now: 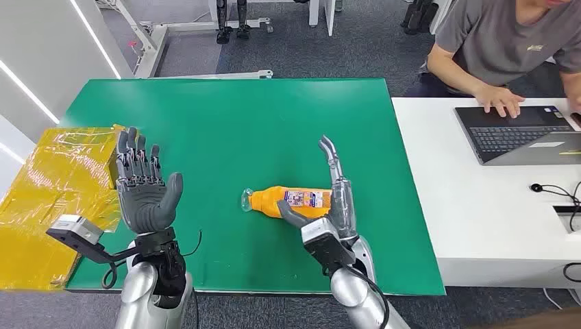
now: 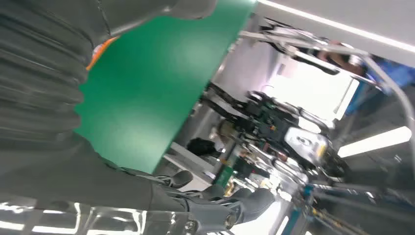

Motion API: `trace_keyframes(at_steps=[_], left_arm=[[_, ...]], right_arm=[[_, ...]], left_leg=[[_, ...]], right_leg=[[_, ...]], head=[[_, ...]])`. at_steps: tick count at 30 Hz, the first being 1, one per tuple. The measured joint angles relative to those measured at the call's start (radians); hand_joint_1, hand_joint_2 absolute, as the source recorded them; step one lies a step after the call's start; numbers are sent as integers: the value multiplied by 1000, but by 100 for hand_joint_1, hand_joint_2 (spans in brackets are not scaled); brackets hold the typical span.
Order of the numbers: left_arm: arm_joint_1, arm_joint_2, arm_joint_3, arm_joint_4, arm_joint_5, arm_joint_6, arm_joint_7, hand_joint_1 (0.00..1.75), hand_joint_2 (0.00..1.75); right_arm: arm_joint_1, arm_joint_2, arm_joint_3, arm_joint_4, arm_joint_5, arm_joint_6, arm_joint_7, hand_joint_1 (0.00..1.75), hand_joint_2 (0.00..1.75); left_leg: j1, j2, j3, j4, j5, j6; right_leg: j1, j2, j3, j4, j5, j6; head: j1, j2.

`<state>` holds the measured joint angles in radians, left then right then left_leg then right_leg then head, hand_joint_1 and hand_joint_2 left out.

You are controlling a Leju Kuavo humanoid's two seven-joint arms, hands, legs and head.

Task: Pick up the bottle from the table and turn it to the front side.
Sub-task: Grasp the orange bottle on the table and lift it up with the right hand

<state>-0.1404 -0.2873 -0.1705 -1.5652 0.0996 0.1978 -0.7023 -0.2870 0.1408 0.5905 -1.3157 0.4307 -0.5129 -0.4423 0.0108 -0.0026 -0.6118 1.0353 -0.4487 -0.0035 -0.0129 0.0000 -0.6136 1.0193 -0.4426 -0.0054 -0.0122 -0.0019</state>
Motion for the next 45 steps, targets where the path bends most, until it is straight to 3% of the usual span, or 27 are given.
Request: trace_keyframes(at_steps=[8, 14, 20, 31, 45], left_arm=[[-1, 0, 2, 0, -1, -19, 0, 0, 175], [-2, 0, 7, 0, -1, -32, 0, 0, 175], [-2, 1, 13, -1, -1, -38, 0, 0, 175], [-10, 1, 18, 0, 0, -29, 0, 0, 175], [-17, 1, 18, 0, 17, 4, 0, 0, 175]], right_arm=[[-87, -14, 8, 55, 105, 77, 98, 0, 175], [-220, -41, 17, 210, 227, 226, 200, 0, 175], [-346, -65, 44, 379, 301, 377, 247, 0, 175], [-487, -89, 140, 605, 378, 510, 255, 0, 175], [-557, -107, 229, 727, 388, 664, 213, 0, 175]], left_leg=[[0, 0, 0, 0, 0, 0], [0, 1, 0, 0, 1, 0], [0, 0, 0, 1, 1, 1], [0, 0, 0, 1, 1, 1], [0, 0, 0, 1, 1, 1]], right_leg=[[0, 0, 0, 0, 1, 0], [0, 0, 0, 0, 1, 0], [0, 0, 0, 0, 1, 0], [0, 0, 0, 0, 1, 0], [0, 0, 0, 0, 1, 0]], head=[[0, 0], [0, 0], [0, 0], [0, 0], [0, 0]])
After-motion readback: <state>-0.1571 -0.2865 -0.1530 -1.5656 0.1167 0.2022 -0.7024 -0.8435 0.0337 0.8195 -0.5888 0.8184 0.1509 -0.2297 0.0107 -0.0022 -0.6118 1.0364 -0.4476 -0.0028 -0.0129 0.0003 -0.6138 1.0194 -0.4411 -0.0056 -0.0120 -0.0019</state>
